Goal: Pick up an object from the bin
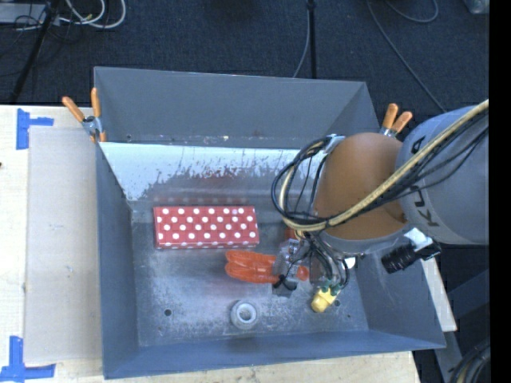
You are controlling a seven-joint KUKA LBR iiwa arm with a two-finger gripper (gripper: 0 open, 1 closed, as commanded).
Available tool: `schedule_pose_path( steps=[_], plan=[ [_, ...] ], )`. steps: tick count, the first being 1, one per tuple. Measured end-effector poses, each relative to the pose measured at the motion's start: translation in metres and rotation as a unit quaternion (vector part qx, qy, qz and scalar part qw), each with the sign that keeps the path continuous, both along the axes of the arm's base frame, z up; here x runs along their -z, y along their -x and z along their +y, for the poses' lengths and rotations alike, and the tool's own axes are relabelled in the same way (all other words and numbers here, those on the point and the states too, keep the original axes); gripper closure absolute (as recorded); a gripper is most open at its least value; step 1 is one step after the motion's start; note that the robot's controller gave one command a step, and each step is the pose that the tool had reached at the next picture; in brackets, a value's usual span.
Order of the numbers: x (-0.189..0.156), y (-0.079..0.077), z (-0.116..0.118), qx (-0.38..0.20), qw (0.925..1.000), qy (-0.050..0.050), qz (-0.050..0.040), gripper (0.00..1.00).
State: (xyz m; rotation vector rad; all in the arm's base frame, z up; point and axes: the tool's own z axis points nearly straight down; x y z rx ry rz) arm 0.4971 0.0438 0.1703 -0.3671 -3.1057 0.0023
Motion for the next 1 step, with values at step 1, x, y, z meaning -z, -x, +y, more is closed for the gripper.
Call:
schedule_pose_path(
  steps=[1],
  plan=[
    [0.0,0.0,-0.0001,0.0,1.0,0.0,0.0,1.0]
  ],
)
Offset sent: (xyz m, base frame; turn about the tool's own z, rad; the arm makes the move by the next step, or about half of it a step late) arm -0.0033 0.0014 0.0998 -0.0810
